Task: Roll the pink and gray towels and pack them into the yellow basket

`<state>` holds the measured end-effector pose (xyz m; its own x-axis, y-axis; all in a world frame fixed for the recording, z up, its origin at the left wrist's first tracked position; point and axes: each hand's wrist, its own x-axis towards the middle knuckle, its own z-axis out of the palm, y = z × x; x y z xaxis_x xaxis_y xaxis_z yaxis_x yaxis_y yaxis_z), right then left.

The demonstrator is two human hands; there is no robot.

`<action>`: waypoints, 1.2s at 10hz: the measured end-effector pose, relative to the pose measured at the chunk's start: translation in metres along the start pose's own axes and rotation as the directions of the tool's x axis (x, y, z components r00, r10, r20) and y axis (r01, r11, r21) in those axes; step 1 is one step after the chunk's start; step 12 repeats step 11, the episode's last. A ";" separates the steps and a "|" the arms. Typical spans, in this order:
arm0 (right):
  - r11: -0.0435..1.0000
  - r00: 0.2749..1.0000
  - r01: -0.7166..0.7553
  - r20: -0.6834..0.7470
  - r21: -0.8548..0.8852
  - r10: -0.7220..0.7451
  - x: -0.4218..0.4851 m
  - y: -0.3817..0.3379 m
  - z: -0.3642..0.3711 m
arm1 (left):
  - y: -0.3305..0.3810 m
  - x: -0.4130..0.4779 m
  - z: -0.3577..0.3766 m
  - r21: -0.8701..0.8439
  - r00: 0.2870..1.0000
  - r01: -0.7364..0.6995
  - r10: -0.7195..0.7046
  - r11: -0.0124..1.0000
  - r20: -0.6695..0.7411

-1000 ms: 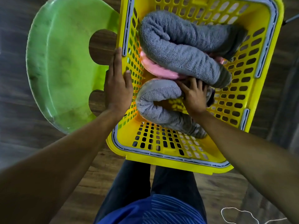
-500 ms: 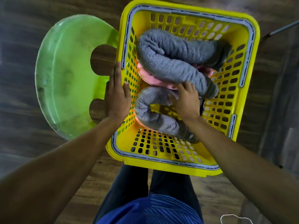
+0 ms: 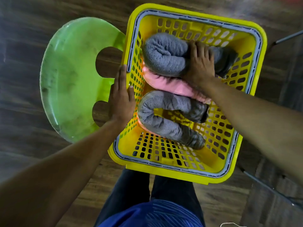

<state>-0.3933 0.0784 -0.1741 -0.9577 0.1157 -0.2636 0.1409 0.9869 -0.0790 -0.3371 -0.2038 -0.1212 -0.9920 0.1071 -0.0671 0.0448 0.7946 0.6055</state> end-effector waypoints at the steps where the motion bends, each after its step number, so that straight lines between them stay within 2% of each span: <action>1: 0.999 0.987 -0.033 0.159 0.005 0.031 0.016 0.002 0.005 | -0.003 -0.001 0.002 -0.009 1.000 -0.013 0.013 1.000 -0.007; 3: 0.994 0.999 -0.048 -0.003 0.103 0.048 -0.017 -0.017 -0.031 | -0.004 0.001 -0.002 -0.124 0.999 0.039 -0.037 0.991 0.019; 4: 0.986 0.999 -0.029 -0.040 0.165 0.036 -0.076 -0.027 -0.048 | -0.003 0.001 -0.007 -0.261 0.996 0.082 -0.074 0.962 0.043; 5: 0.993 0.999 0.003 -0.048 0.122 0.002 -0.134 -0.038 -0.037 | -0.005 0.000 -0.010 -0.328 0.995 0.097 -0.086 0.940 0.047; 6: 0.994 0.999 0.033 0.026 0.105 -0.036 -0.169 -0.044 -0.002 | -0.008 0.001 -0.009 -0.332 0.996 0.088 -0.074 0.939 0.055; 7: 0.998 0.983 0.035 0.176 0.050 -0.044 -0.183 -0.049 0.034 | -0.009 0.002 -0.008 -0.318 0.997 0.074 -0.059 0.945 0.057; 8: 0.999 0.972 -0.011 0.233 0.034 0.003 -0.180 -0.055 0.050 | -0.009 0.002 -0.007 -0.294 0.996 0.069 -0.051 0.953 0.071; 10: 0.994 0.955 -0.063 0.294 0.088 0.034 -0.183 -0.052 0.043 | -0.005 0.000 -0.008 -0.196 0.992 0.078 -0.056 0.977 0.115; 11: 0.968 0.939 -0.158 0.333 0.197 0.086 -0.184 -0.050 0.019 | 0.000 0.001 -0.020 -0.029 0.994 0.023 -0.020 0.999 0.108; 12: 0.968 0.939 -0.158 0.333 0.197 0.086 -0.184 -0.050 0.019 | 0.000 0.001 -0.020 -0.029 0.994 0.023 -0.020 0.999 0.108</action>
